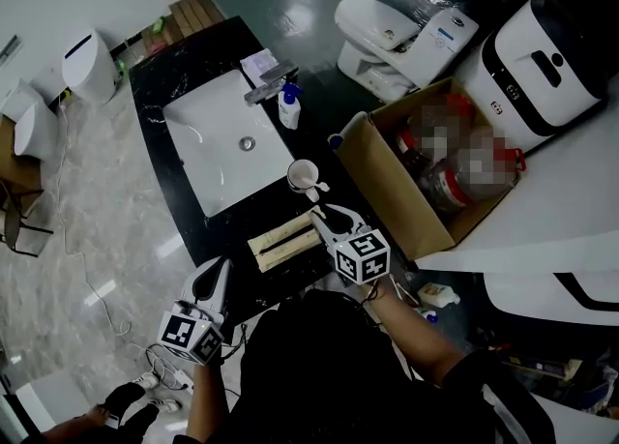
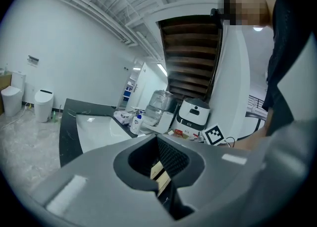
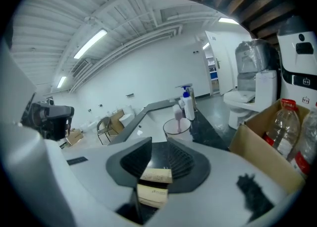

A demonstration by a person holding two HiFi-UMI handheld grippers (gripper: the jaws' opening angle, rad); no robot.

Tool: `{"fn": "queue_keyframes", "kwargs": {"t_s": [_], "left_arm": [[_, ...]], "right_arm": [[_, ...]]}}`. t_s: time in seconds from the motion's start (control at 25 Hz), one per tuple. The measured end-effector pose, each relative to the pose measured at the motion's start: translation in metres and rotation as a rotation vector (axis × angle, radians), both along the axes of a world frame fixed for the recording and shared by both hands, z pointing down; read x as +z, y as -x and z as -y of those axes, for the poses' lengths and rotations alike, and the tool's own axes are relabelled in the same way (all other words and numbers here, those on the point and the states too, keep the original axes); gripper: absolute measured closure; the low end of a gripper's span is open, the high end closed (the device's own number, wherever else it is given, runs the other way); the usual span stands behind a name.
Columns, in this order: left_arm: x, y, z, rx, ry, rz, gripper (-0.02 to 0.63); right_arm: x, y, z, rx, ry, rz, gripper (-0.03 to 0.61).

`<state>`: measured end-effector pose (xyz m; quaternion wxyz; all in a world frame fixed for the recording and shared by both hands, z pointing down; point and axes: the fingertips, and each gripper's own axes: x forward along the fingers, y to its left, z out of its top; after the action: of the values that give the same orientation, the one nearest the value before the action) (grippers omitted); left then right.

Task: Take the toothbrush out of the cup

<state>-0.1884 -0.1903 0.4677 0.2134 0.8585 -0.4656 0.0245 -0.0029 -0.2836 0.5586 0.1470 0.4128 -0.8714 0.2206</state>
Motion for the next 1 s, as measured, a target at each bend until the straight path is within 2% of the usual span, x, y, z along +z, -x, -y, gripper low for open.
{"fn": "queue_keyframes", "kwargs": {"t_s": [0.2, 0.52, 0.8, 0.88, 1.0], "left_arm": [[0.001, -0.003, 0.004, 0.005, 0.007, 0.025, 0.607], [0.006, -0.007, 0.018, 0.012, 0.018, 0.054, 0.607], [0.013, -0.003, 0.026, -0.007, 0.032, 0.034, 0.607], [0.013, -0.005, 0.028, -0.019, 0.05, 0.025, 0.606], [0.014, -0.007, 0.031, -0.022, 0.047, 0.023, 0.607]], "right_arm": [[0.017, -0.003, 0.027, 0.02, 0.006, -0.014, 0.488], [0.021, -0.001, 0.059, 0.011, -0.065, -0.063, 0.48], [0.026, 0.002, 0.065, 0.001, -0.09, -0.114, 0.483], [0.027, 0.001, 0.066, -0.004, -0.095, -0.132, 0.515], [0.025, 0.0, 0.066, -0.018, -0.099, -0.148, 0.523]]}}
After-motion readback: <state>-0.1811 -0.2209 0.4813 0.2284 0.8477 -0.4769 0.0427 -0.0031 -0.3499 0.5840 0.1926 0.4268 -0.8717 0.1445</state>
